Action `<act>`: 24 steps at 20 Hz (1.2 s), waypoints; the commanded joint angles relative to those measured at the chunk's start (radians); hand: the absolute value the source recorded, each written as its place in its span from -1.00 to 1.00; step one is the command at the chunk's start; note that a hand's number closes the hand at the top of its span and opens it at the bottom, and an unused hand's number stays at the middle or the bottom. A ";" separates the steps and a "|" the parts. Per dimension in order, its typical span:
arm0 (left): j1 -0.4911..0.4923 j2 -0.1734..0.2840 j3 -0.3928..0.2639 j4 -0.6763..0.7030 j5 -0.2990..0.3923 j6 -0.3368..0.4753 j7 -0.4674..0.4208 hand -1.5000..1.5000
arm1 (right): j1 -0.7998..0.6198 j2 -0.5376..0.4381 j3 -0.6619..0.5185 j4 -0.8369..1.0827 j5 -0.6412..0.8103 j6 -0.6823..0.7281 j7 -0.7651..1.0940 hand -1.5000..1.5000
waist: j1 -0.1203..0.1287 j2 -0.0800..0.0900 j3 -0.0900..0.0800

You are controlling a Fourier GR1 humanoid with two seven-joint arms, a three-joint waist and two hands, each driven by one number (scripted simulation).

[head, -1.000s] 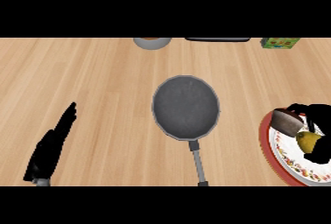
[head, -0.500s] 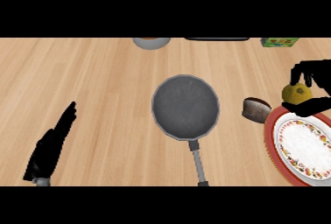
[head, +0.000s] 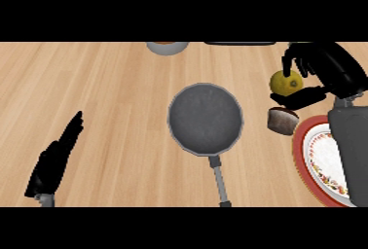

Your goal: Pick the lemon from the plate and place it in the pan

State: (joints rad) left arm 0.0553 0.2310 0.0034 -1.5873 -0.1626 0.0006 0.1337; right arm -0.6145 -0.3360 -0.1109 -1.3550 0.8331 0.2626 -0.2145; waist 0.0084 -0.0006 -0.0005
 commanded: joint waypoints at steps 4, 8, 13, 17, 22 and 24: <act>0.025 -0.009 0.001 -0.026 0.009 -0.018 -0.008 0.00 | -0.138 0.197 0.078 0.103 -0.004 -0.002 0.137 1.00 | 0.009 0.002 0.000; 0.026 -0.007 0.003 -0.034 -0.007 -0.015 0.006 0.00 | -0.196 0.290 0.107 0.223 0.012 -0.025 0.194 1.00 | 0.011 0.003 0.000; 0.014 0.001 0.003 -0.051 0.003 -0.042 0.021 0.00 | -0.309 0.333 0.163 0.520 0.028 -0.177 0.166 1.00 | 0.032 0.011 0.000; -0.018 -0.025 -0.010 -0.015 -0.038 -0.007 0.012 0.00 | -0.364 0.335 0.238 0.690 0.021 -0.236 0.152 1.00 | 0.032 0.012 0.000; -0.038 -0.032 -0.022 -0.030 -0.025 -0.024 0.038 0.00 | -0.329 0.336 0.286 0.814 -0.135 -0.161 0.153 1.00 | 0.064 0.019 0.001; -0.078 -0.055 -0.046 -0.005 -0.049 -0.007 0.033 0.00 | -0.316 0.336 0.273 0.821 -0.257 -0.127 0.228 -1.00 | 0.068 0.018 0.001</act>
State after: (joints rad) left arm 0.0233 0.1902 -0.0283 -1.6080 -0.2000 -0.0113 0.1548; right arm -0.9377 -0.0033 0.1605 -0.6077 0.7237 0.0922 -0.0447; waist 0.0627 0.0154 0.0004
